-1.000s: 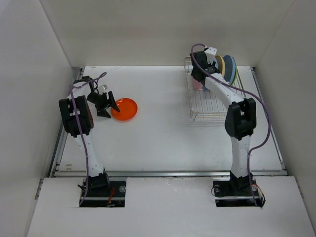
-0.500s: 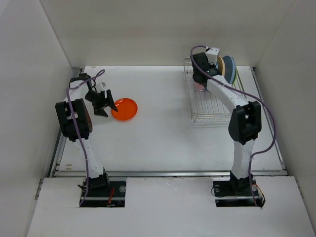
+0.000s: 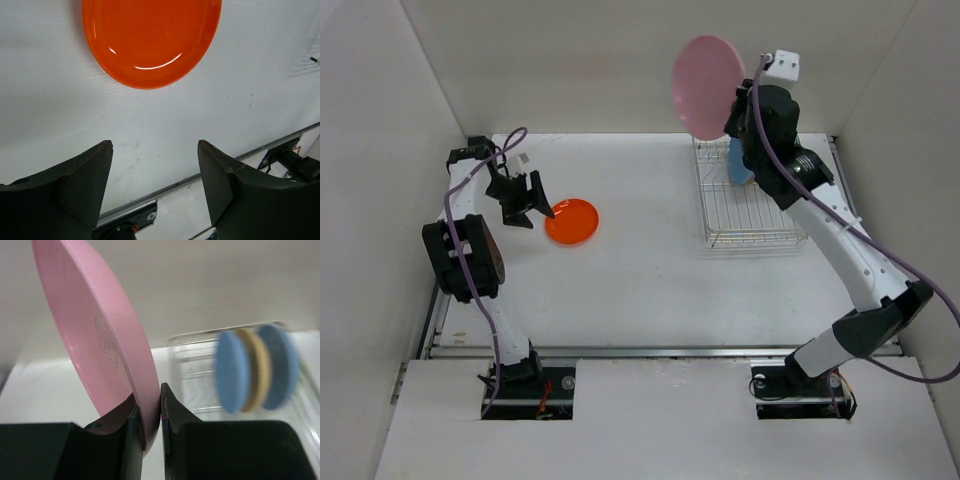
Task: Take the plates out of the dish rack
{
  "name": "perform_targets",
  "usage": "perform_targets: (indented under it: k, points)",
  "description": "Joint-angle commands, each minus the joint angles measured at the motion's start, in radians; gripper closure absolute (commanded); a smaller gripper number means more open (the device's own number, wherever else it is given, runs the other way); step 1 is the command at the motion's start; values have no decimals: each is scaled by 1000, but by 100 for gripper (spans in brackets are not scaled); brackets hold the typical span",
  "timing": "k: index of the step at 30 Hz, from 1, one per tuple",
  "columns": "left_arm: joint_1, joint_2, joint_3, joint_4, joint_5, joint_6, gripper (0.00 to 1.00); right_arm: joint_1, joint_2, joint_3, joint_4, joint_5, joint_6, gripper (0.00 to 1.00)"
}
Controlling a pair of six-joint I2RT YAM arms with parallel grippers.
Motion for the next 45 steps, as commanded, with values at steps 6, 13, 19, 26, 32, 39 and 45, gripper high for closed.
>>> perform_targets:
  k: [6, 13, 19, 26, 32, 39, 45]
  points:
    - [2, -120, 36, -165, -26, 131, 34, 46, 184, -139, -87, -1155, -122, 100]
    - [2, -223, -38, -167, -93, 165, 34, 58, 299, -293, -87, -1337, -191, 100]
    - [2, -235, -70, -157, -102, 174, 34, 58, 478, -282, -216, -1412, -270, 100]
    - [2, -245, -81, -167, -122, 174, 34, 58, 480, -282, -179, -1263, -225, 49]
    - [2, -307, -81, -177, -183, 203, 34, 58, 312, -270, -189, -995, -151, 33]
    - [2, -566, -223, -21, -567, 269, 26, 58, 51, -222, -218, -456, -14, 9]
    - [2, -639, -303, 51, -630, 283, 17, -10, 6, -154, -187, -48, 41, 0]
